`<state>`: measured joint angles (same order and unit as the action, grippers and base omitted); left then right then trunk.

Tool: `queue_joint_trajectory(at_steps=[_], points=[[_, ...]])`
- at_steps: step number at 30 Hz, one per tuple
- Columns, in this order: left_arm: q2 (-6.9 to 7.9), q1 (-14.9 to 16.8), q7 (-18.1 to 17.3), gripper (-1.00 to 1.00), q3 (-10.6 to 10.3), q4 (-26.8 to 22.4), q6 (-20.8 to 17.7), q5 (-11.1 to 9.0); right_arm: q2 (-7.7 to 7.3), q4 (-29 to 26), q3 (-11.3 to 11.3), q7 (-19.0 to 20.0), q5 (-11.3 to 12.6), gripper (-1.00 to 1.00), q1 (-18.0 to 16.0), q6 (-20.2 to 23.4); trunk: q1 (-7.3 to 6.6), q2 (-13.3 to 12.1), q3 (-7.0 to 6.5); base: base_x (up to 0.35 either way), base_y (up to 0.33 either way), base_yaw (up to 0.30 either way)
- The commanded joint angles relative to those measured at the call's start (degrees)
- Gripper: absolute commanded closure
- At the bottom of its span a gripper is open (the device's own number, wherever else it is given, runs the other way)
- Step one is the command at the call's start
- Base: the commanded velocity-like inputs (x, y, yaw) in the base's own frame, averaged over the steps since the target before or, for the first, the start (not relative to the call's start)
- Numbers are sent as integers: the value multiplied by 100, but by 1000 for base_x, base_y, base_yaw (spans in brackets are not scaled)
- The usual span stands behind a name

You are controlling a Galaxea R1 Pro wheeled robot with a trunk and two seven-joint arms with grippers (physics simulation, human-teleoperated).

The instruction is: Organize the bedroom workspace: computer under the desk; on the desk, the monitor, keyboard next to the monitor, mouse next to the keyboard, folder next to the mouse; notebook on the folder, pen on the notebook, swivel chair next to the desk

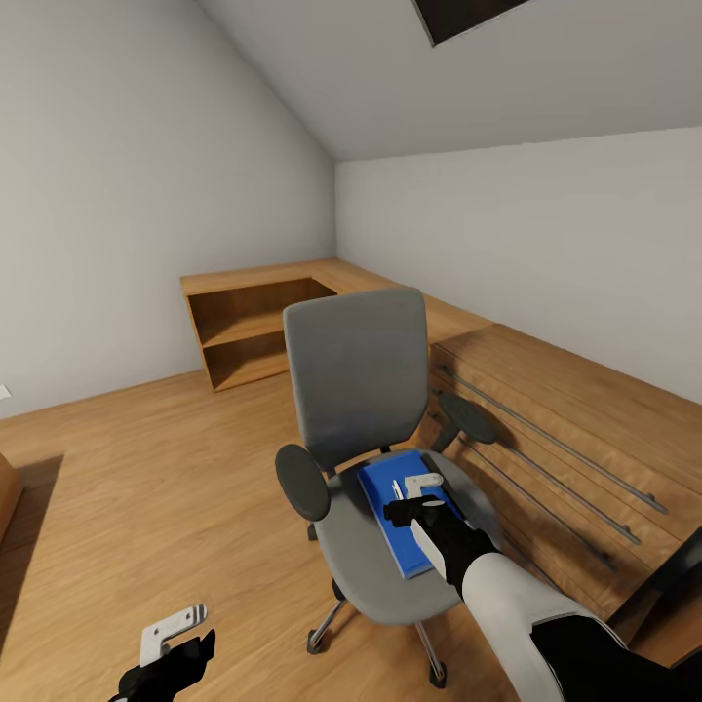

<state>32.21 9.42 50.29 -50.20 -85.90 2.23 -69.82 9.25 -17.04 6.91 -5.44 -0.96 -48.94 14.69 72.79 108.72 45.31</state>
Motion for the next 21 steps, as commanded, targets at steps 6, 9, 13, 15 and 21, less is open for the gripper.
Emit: queue_joint_trajectory(at_steps=[6,9,13,15,21], points=[[5,8,25,-100,-16,-6,23,-32,-1,-11,39,-27,-9,-100,-2,43,-1,3,5,0,0,0],[5,7,25,-100,-16,-6,23,-32,-2,-10,39,-27,-9,-100,-2,43,21,43,23,0,0,0],[5,7,25,-100,-16,-6,23,-32,-2,-10,39,-27,-9,-100,-2,43,65,123,59,0,0,0],[5,7,25,-100,-16,-6,23,-32,-2,-9,39,-27,-9,-100,-2,43,65,123,59,0,0,0],[5,11,25,-100,-16,-6,23,-32,-2,-16,37,-27,-9,-100,-2,43,65,123,59,0,0,0]])
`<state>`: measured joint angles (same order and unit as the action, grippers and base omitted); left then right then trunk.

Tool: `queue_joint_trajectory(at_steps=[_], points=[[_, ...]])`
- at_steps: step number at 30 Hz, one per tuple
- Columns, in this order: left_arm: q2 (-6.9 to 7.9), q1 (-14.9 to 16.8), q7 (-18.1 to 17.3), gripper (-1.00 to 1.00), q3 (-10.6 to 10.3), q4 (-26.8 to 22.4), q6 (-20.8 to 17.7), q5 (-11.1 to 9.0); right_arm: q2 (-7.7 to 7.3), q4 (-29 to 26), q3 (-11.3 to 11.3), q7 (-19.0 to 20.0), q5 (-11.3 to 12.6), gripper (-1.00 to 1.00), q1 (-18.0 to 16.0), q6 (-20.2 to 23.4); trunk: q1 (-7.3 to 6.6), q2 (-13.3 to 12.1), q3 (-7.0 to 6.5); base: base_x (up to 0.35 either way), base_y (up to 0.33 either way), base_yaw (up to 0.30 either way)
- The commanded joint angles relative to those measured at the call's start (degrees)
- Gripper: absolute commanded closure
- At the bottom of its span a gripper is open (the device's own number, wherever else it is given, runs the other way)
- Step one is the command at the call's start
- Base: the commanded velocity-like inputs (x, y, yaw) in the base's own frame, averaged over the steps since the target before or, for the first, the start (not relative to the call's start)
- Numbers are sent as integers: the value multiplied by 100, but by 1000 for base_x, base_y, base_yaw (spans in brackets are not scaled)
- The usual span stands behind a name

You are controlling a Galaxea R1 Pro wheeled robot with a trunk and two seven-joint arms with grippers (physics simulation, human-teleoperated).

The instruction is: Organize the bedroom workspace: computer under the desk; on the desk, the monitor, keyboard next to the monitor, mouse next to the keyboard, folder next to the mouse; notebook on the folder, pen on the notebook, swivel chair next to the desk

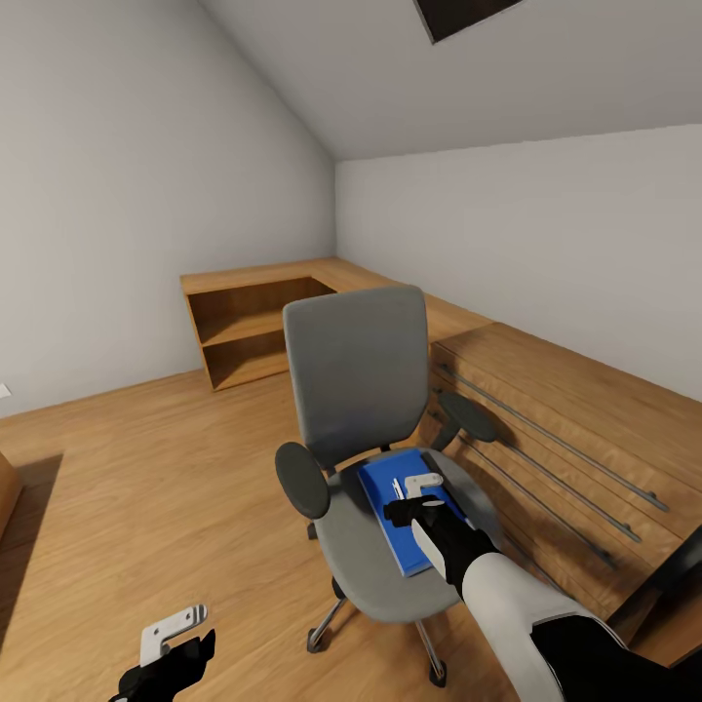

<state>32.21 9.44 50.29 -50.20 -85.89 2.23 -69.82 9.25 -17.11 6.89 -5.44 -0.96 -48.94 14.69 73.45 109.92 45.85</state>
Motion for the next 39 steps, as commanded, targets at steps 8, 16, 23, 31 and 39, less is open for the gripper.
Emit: queue_joint_trajectory(at_steps=[8,16,23,31,39], points=[[5,9,25,-100,-16,-7,23,-32,-2,-12,35,-27,-9,-100,-2,47,-1,3,5,0,0,0],[5,7,25,-100,-16,-7,23,-32,-4,-11,-33,-27,-9,-100,-2,317,-1,3,5,0,0,0],[5,7,25,-100,-16,-7,23,-32,-6,-12,-149,-27,-9,-100,-2,357,-1,3,5,0,0,0],[5,7,25,-100,-16,-7,23,-32,-4,-12,-153,-27,-14,-100,-2,359,-1,3,5,0,0,0],[5,8,25,-100,-16,-7,23,-32,-2,-14,-153,-27,-18,100,-2,359,-1,3,5,0,0,0]])
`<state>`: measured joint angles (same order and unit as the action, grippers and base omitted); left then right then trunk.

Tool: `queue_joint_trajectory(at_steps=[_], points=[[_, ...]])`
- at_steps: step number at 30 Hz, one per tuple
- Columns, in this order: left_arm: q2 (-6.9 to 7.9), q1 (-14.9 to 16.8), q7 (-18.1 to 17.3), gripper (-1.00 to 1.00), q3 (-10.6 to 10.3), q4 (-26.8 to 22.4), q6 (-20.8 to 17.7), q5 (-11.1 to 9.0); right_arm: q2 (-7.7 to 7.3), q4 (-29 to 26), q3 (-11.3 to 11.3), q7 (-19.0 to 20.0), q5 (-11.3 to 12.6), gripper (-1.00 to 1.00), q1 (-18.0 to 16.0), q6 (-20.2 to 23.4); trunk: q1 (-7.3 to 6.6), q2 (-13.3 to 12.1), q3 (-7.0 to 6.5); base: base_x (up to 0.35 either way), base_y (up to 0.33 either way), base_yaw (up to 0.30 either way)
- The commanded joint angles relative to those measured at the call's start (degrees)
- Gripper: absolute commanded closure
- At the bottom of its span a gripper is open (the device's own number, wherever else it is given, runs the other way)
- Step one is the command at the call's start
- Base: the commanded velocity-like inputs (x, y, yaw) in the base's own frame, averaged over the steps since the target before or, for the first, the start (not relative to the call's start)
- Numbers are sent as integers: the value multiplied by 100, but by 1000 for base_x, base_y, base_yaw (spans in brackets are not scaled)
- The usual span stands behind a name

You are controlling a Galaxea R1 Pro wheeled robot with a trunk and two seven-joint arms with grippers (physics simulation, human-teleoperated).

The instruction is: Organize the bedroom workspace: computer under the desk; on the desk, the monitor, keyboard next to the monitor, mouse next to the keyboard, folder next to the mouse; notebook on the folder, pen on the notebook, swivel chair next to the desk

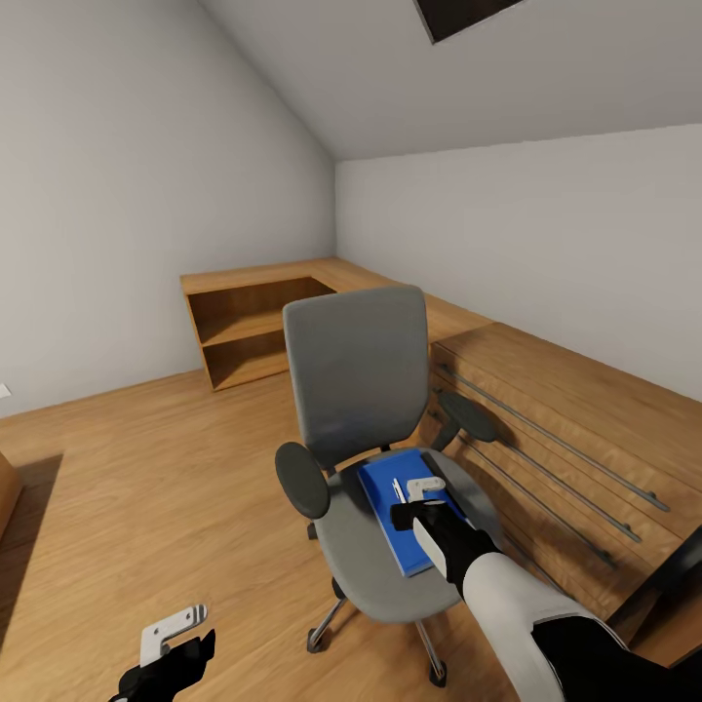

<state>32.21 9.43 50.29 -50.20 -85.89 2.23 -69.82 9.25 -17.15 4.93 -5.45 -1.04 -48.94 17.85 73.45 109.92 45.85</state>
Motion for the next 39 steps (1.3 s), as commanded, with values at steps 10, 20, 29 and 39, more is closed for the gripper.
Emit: queue_joint_trajectory(at_steps=[10,20,29,39], points=[[5,7,25,-100,-16,-7,23,-32,-4,-16,44,-26,-8,100,-2,43,-1,3,5,0,0,0],[5,8,25,-100,-16,-7,23,-32,-11,-17,44,-26,-10,100,-2,44,-1,3,5,0,0,0],[14,11,25,-100,-16,-7,23,-32,-11,-17,44,-26,-10,100,-2,45,-1,3,5,0,0,0],[13,10,25,-100,-16,108,27,-32,-17,-25,44,-26,-10,100,-2,44,-110,-198,-84,0,0,0]])
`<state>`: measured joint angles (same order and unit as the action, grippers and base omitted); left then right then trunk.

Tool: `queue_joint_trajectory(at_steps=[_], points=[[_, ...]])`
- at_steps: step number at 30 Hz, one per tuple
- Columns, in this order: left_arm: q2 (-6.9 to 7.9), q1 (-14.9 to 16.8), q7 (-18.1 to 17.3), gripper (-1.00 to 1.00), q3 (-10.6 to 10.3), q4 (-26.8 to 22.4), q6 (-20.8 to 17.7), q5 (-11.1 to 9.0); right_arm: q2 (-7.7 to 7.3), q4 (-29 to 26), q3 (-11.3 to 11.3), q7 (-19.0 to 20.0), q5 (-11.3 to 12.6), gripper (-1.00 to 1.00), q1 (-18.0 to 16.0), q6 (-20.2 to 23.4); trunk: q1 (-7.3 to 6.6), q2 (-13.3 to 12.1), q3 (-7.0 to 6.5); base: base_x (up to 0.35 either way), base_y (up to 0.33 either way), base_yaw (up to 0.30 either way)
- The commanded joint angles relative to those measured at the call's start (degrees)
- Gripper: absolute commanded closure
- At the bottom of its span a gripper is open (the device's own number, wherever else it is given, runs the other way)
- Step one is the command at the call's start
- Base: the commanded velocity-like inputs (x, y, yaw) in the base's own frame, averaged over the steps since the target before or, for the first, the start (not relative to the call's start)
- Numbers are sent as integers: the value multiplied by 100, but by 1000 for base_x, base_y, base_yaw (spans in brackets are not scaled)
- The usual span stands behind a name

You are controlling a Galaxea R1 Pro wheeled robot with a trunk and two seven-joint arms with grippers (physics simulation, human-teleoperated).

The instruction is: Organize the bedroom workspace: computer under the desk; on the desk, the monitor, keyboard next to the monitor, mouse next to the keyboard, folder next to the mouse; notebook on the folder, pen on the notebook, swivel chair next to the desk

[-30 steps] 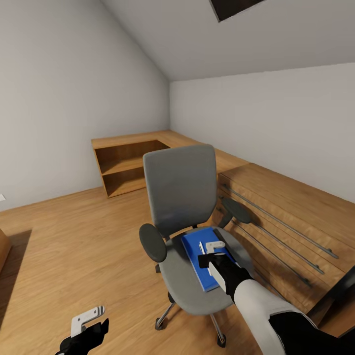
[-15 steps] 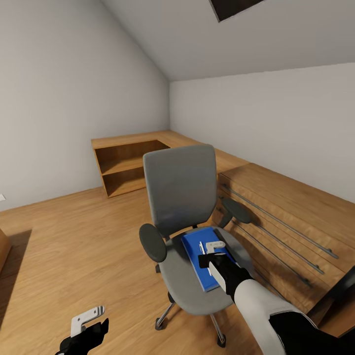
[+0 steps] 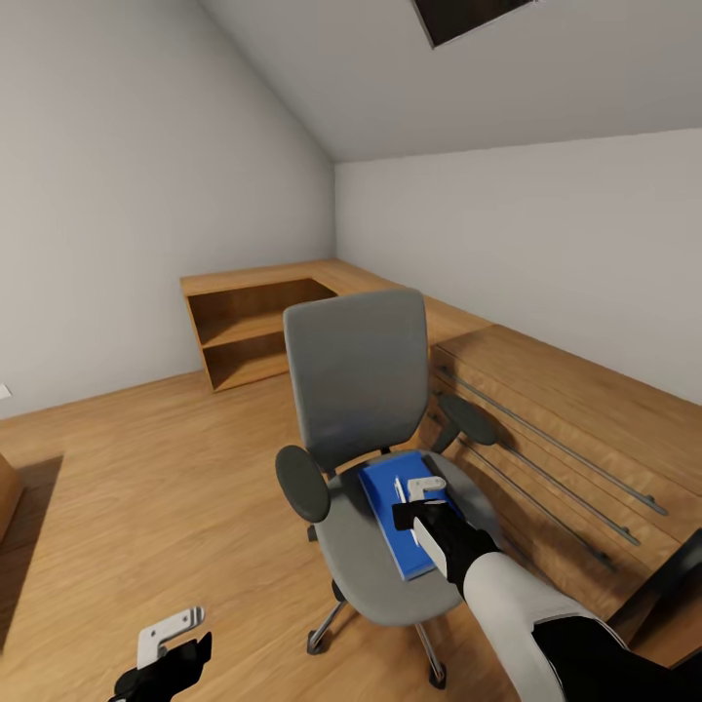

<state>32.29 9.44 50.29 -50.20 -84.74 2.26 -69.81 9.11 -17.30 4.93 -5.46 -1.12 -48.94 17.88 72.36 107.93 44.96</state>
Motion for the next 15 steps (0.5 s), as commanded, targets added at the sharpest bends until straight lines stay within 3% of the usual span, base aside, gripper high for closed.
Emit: queue_joint_trajectory(at_steps=[1,10,15], points=[[4,8,25,-100,-16,-2,23,-33,-3,-10,43,-25,-2,100,-2,41,-23,-39,-13,0,0,0],[-15,9,29,-100,-16,211,18,-34,-5,-73,43,-28,-2,100,-2,41,-221,-400,-175,0,0,0],[-35,7,28,-100,-16,340,14,-25,-47,-394,36,-37,-3,100,-2,125,-331,-600,-264,-54,0,0]])
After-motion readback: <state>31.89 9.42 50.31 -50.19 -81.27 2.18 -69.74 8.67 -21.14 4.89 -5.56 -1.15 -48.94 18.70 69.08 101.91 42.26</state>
